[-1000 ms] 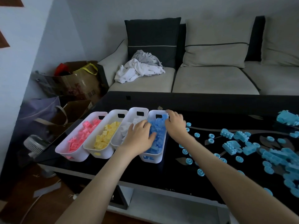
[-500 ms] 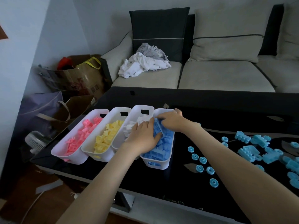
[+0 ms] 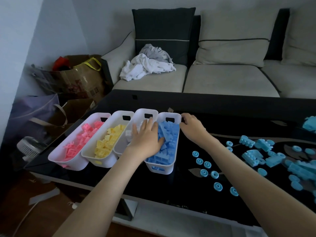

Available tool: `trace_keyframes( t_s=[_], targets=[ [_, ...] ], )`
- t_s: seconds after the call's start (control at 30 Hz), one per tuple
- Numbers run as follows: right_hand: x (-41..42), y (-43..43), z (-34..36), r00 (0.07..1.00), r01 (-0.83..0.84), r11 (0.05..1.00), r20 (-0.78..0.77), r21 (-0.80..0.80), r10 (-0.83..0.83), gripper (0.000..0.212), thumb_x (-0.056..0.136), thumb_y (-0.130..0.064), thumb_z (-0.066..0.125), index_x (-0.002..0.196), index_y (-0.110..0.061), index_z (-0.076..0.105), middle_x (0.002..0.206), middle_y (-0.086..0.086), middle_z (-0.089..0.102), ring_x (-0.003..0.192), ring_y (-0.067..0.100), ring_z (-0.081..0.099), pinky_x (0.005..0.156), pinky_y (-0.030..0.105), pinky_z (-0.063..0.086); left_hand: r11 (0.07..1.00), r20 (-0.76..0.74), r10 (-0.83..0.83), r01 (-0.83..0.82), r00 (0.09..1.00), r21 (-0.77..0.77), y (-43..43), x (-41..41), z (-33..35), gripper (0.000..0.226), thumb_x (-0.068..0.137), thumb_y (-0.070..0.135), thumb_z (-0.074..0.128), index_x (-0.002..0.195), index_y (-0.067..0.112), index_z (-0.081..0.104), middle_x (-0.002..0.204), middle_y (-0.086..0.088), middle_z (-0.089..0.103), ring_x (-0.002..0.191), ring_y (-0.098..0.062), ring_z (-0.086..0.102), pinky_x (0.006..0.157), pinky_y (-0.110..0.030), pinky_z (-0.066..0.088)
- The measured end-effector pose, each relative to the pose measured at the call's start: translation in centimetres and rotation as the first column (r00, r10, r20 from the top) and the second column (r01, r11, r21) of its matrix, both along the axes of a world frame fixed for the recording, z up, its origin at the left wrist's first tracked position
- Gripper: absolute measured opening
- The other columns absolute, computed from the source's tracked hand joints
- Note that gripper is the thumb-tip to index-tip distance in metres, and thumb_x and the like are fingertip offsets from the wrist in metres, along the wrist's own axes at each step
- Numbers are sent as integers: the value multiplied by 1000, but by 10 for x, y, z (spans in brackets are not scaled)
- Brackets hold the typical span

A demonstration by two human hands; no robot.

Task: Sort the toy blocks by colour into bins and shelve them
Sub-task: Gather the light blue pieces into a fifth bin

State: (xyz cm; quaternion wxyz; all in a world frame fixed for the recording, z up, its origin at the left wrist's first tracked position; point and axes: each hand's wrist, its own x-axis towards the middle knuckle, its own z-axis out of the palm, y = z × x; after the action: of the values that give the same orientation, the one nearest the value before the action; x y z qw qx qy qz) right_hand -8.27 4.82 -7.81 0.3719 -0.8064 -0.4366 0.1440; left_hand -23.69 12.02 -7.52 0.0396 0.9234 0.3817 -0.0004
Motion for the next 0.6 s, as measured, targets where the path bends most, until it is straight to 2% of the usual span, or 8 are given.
trace_keyframes(
  t_s=[0.07, 0.13, 0.27, 0.37, 0.47, 0.6],
  targets=[
    [-9, -14, -2, 1000, -10, 1000, -9, 2, 10, 45, 97, -18, 41, 140, -11, 36, 140, 10, 39, 124, 25, 44, 88, 26, 35, 999, 17, 7, -7, 1000, 32, -12, 6, 7, 66, 100, 37, 33, 152, 13, -1, 160, -4, -9, 147, -22, -9, 115, -52, -8],
    [-13, -29, -2, 999, -42, 999, 6, -18, 43, 48, 97, -18, 41, 144, -10, 31, 145, 10, 33, 129, 25, 39, 92, 24, 33, 998, 51, -12, 8, 999, 68, -28, 15, 16, 63, 100, 26, 33, 152, 11, 1, 160, -5, -9, 147, -21, -9, 115, -53, -7],
    [-13, -68, 0, 994, -83, 991, 59, -109, 90, 53, 96, -17, 44, 146, -10, 27, 148, 9, 30, 132, 23, 36, 93, 21, 31, 980, 86, -152, 138, 985, 146, -71, 42, 27, 55, 97, 16, 37, 149, 14, 21, 160, -6, 1, 147, -22, -4, 116, -51, -3],
    [-1, -109, 4, 988, -68, 974, 123, -215, 96, 49, 93, -12, 46, 140, -3, 36, 139, 13, 39, 129, 27, 36, 100, 28, 33, 961, 113, -273, 266, 955, 75, -113, 72, 23, 50, 98, 18, 34, 148, 16, 26, 159, -5, 8, 147, -21, 1, 118, -48, 0],
    [20, -147, 2, 986, -3, 953, 155, -304, 53, 44, 92, -9, 46, 134, 0, 41, 133, 15, 44, 124, 29, 39, 102, 33, 33, 939, 104, -341, 343, 934, -6, -145, 102, 13, 48, 99, 20, 32, 147, 16, 27, 157, -3, 18, 146, -20, 9, 118, -48, 5],
    [46, -197, 3, 986, 110, 941, 157, -319, -62, 42, 92, -15, 47, 132, -7, 44, 132, 12, 43, 124, 28, 42, 103, 39, 36, 895, 120, -430, 440, 895, -73, -178, 134, 6, 44, 97, 20, 36, 141, 14, 36, 146, -6, 40, 136, -24, 35, 114, -43, 23]
  ],
)
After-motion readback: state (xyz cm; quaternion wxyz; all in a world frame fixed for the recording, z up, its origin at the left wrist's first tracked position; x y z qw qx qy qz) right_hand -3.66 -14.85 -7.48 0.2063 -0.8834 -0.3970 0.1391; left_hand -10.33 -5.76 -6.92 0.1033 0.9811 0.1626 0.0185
